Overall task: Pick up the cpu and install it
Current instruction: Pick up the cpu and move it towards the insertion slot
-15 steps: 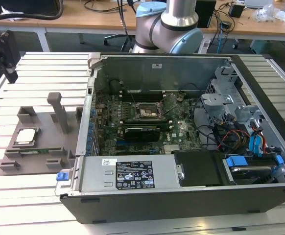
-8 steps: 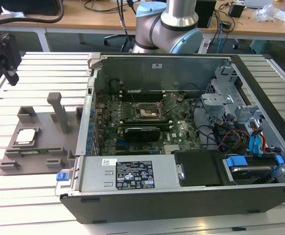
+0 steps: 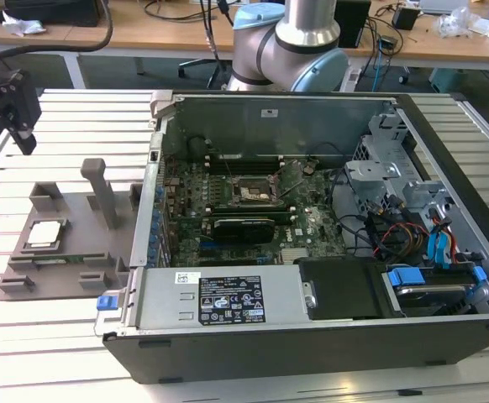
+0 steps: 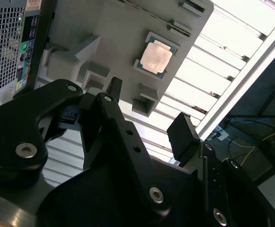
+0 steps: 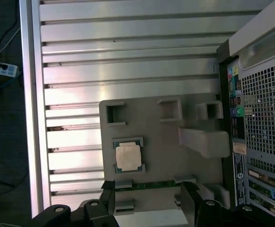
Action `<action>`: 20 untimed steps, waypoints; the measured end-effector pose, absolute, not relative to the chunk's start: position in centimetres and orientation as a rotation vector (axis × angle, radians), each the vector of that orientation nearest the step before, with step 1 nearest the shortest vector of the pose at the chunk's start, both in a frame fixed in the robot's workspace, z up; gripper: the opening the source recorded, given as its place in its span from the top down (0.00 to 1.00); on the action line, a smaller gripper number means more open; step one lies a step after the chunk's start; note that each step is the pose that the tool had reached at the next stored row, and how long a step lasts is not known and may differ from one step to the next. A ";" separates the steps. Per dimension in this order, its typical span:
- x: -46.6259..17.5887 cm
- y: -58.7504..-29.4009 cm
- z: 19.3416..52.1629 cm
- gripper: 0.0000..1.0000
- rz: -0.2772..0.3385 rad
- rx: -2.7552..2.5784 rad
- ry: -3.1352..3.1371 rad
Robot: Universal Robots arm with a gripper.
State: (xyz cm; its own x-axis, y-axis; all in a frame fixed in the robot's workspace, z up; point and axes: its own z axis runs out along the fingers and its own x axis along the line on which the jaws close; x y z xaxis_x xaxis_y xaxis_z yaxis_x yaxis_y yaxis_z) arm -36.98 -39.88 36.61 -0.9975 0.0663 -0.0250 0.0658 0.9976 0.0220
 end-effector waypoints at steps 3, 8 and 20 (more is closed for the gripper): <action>-37.0 -39.9 36.2 0.34 0.033 0.103 3.114; -37.0 -39.9 35.7 0.34 0.033 0.103 3.114; -37.0 -39.9 34.3 0.34 0.033 0.103 3.114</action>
